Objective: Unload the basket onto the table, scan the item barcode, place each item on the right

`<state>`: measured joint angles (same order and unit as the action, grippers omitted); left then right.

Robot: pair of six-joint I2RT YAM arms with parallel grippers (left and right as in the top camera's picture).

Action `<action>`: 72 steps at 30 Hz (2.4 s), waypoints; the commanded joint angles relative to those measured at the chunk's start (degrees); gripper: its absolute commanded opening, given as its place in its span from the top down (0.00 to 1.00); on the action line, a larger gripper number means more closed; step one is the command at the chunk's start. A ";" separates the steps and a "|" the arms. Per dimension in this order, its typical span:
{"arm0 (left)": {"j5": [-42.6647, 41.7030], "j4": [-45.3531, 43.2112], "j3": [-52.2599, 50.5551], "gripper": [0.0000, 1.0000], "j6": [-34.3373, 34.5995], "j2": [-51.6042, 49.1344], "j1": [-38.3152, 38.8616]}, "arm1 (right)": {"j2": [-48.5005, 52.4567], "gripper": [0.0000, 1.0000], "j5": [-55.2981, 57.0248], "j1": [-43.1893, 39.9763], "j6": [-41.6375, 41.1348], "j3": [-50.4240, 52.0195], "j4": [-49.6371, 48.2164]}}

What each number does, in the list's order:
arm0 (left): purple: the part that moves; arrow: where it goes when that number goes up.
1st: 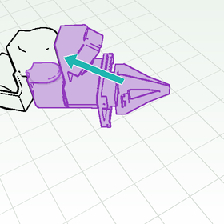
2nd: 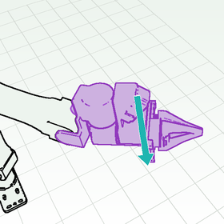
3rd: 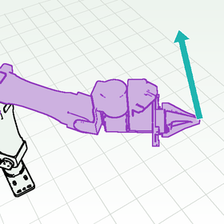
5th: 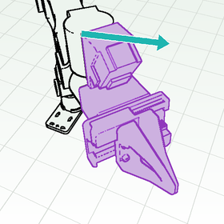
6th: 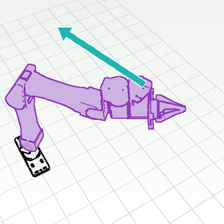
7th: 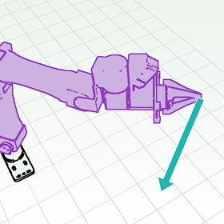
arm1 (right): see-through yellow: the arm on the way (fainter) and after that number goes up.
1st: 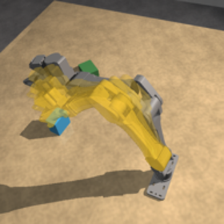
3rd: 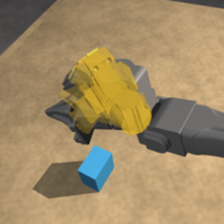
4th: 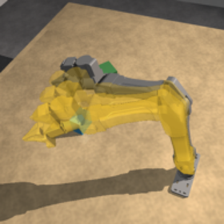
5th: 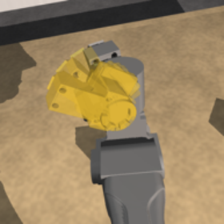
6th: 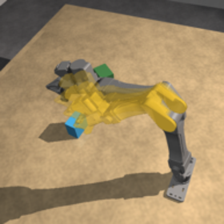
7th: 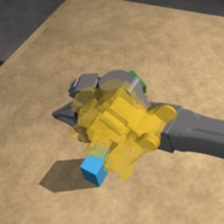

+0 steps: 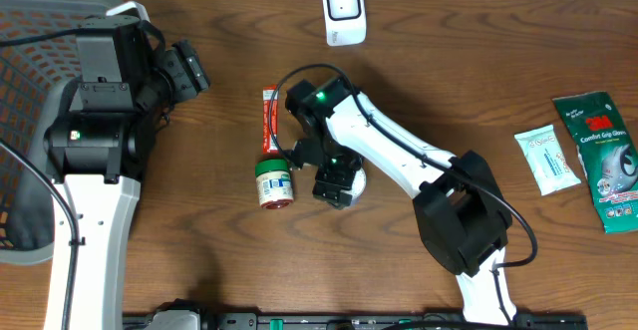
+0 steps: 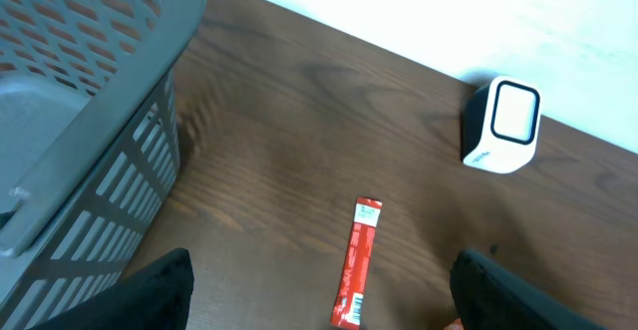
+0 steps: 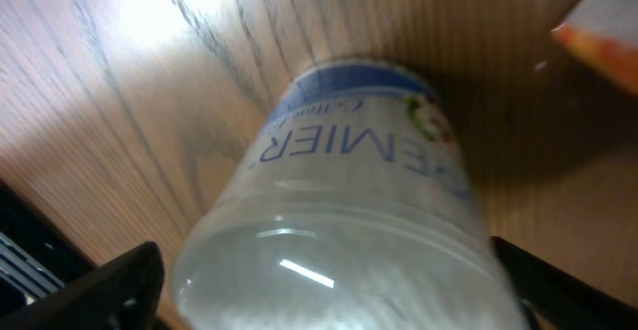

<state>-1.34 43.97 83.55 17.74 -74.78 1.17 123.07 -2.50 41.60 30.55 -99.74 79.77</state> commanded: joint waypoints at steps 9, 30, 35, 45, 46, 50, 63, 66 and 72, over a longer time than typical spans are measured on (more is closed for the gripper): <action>-0.09 0.20 0.31 0.18 -0.74 -0.07 -0.24 | -0.59 0.08 3.69 0.11 -11.91 1.49 -2.67; -0.09 0.20 0.31 0.18 -0.74 -0.07 -0.24 | -0.59 0.01 -4.70 -3.19 -51.58 1.49 -7.32; -0.07 0.20 0.31 0.18 -0.74 -0.07 -0.24 | -0.59 0.01 -4.70 -4.90 -49.27 0.55 -8.15; -0.09 0.22 0.31 0.18 -0.74 -0.07 -0.24 | -0.74 0.01 -0.83 -8.11 -24.11 -13.40 0.57; -0.09 0.20 0.31 0.18 -0.74 -0.07 -0.24 | -0.74 0.01 -1.03 -8.15 -21.00 -13.92 2.03; -0.07 0.20 0.31 0.18 -0.74 -0.07 -0.24 | -0.92 0.01 -1.01 -8.17 -7.98 -13.90 5.22; -0.09 0.20 0.31 0.18 -0.74 -0.07 -0.24 | -0.92 0.01 -3.87 -0.90 18.16 -13.81 10.34; -0.09 0.20 0.31 0.18 -0.74 -0.07 -0.24 | -0.92 0.01 -2.43 0.85 17.88 -13.77 11.80; -0.09 0.20 0.31 0.18 -0.74 -0.07 -0.24 | -0.92 0.01 -2.08 1.36 10.25 -12.63 11.65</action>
<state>-1.34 43.99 83.55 17.74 -74.78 1.17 122.83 -6.31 43.31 44.23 -112.97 91.66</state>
